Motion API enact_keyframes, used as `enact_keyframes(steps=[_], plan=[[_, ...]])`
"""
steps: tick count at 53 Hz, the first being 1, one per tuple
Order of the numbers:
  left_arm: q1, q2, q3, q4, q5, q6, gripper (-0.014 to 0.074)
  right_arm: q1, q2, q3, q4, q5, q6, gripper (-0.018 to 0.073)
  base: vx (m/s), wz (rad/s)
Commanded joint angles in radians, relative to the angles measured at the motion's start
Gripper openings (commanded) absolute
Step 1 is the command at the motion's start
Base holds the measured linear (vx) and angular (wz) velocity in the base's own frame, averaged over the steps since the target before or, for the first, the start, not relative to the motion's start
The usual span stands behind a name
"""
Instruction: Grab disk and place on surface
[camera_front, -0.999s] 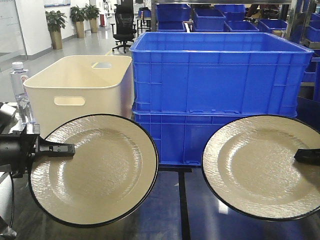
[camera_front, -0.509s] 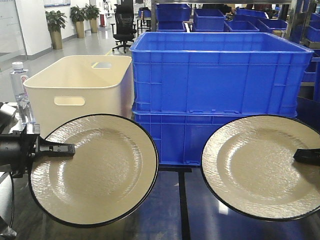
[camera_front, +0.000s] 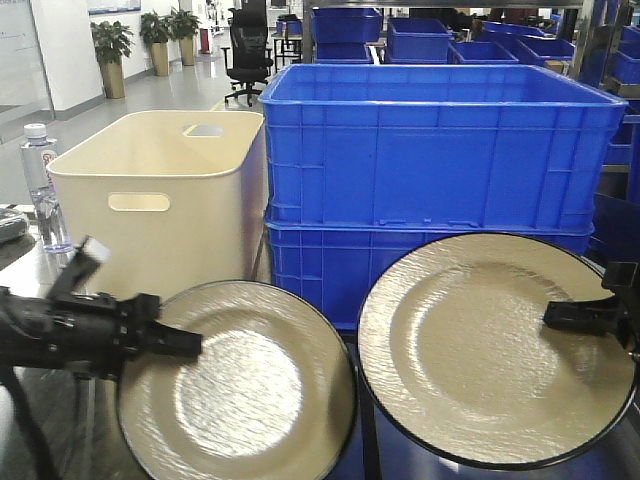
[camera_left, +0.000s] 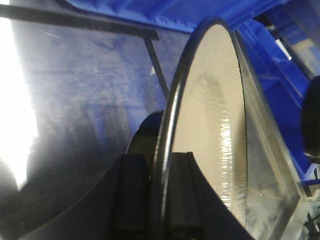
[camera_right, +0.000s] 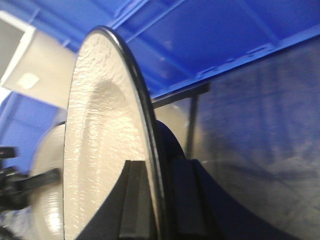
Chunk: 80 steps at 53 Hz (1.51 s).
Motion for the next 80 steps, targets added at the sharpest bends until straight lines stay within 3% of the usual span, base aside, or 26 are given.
enact_keyframes(steps=[1,20,26,37,41,49,63,72,80], plan=[[-0.038,-0.02,-0.025,-0.121,-0.012,-0.017,-0.0001,-0.001,-0.035,-0.037,0.139,0.007,-0.004,-0.0009,0.0,0.0],[-0.105,0.093,-0.025,-0.106,-0.049,-0.009,0.0057,-0.001,-0.035,-0.037,0.163,0.045,-0.004,-0.0009,0.0,0.0],[-0.11,0.095,-0.025,-0.106,-0.041,0.035,0.0145,-0.001,-0.035,-0.037,0.171,0.047,-0.004,-0.0009,0.0,0.0],[-0.109,0.095,-0.025,-0.101,-0.034,0.129,0.0404,-0.001,-0.035,-0.037,0.171,0.055,-0.004,-0.0009,0.0,0.0],[-0.109,0.095,-0.025,-0.079,-0.036,0.178,0.0494,-0.001,-0.035,-0.037,0.171,0.056,-0.004,-0.0009,0.0,0.0],[-0.103,0.093,-0.028,-0.002,-0.052,0.268,0.059,-0.001,-0.035,-0.037,0.171,0.059,-0.004,-0.0009,0.0,0.0],[-0.06,0.037,-0.028,0.133,-0.104,0.299,0.0587,-0.001,-0.035,-0.037,0.164,0.061,-0.004,-0.0009,0.0,0.0],[-0.014,-0.043,-0.028,0.15,-0.078,0.297,0.0585,0.015,-0.035,-0.037,0.165,0.048,-0.003,-0.0009,0.0,0.0],[0.006,-0.143,-0.028,0.148,-0.067,0.295,0.0555,0.107,-0.032,-0.037,0.166,-0.048,-0.004,-0.0009,0.0,0.0]])
